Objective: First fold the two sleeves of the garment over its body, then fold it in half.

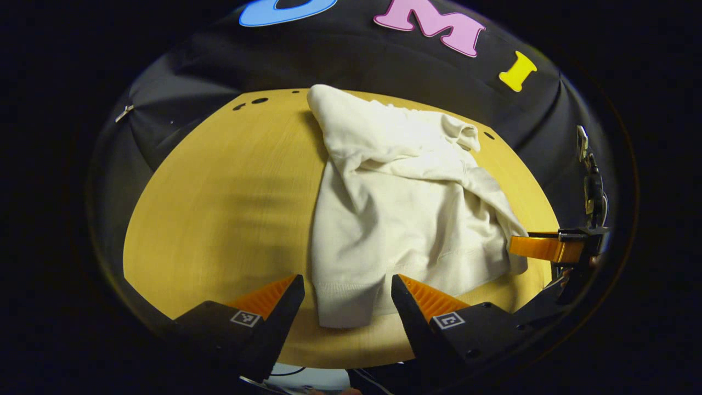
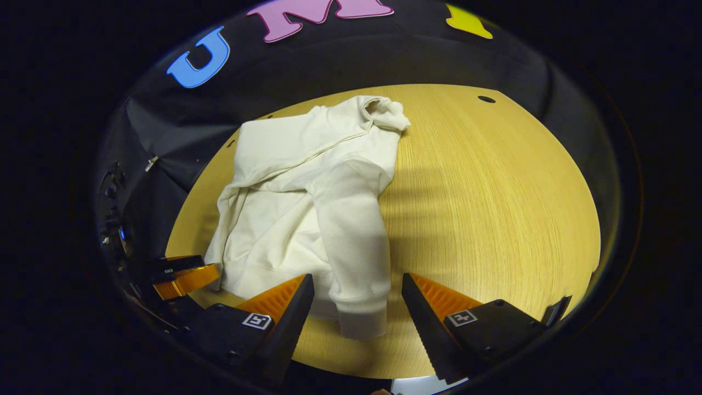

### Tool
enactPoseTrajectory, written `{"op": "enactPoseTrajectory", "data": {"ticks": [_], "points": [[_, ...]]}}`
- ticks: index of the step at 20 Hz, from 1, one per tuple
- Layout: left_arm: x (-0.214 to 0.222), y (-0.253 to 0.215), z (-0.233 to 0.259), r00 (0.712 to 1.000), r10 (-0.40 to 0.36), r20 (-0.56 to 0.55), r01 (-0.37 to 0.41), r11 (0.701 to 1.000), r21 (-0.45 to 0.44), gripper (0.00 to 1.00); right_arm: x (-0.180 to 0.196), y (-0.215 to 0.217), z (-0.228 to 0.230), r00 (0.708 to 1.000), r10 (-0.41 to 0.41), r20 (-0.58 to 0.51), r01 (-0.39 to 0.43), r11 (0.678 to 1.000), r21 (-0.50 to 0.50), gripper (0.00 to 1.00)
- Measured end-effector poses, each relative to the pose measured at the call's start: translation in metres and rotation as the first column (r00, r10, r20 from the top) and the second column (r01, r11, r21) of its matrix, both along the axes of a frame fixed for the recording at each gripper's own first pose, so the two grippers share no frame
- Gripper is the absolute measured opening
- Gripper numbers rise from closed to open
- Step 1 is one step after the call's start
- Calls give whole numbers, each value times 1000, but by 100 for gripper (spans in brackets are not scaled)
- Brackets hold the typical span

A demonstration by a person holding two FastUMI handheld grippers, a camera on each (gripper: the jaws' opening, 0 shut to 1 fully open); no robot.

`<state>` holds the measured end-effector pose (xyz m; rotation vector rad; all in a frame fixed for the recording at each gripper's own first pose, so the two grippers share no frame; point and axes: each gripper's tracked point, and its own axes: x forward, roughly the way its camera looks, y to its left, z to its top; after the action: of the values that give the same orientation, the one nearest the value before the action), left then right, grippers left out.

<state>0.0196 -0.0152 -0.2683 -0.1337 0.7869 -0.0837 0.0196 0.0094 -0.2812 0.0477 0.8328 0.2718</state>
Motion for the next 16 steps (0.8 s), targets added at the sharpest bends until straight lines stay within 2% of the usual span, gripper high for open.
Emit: {"op": "enactPoseTrajectory", "data": {"ticks": [5,7,9,11,13,14,15,16], "points": [[2,2,-9,1000,-30,-4,31,998,60,98,0,7,-11,1000,-13,-9,13,999,-33,99],[3,8,-15,1000,-16,-27,19,993,119,98,2,9,-14,1000,-5,-9,4,998,-59,99],[0,2,-15,999,-2,-34,7,991,132,95,3,8,-17,1000,-3,-5,2,994,-105,99],[2,-2,-16,999,21,-35,-17,993,119,90,3,5,-21,1000,-17,0,17,988,-152,90],[2,-9,-15,1000,-8,-27,11,993,119,80,2,8,-22,1000,-14,-10,12,986,-164,72],[4,-15,-15,999,-28,-21,30,993,113,63,1,11,-22,1000,-7,-19,4,987,-160,59],[3,-19,-16,999,-30,-18,32,993,112,47,-1,16,-23,999,6,-34,-11,990,-142,53],[4,-21,-15,999,-32,-20,34,993,113,31,-2,18,-24,999,9,-41,-15,990,-141,26]]}}
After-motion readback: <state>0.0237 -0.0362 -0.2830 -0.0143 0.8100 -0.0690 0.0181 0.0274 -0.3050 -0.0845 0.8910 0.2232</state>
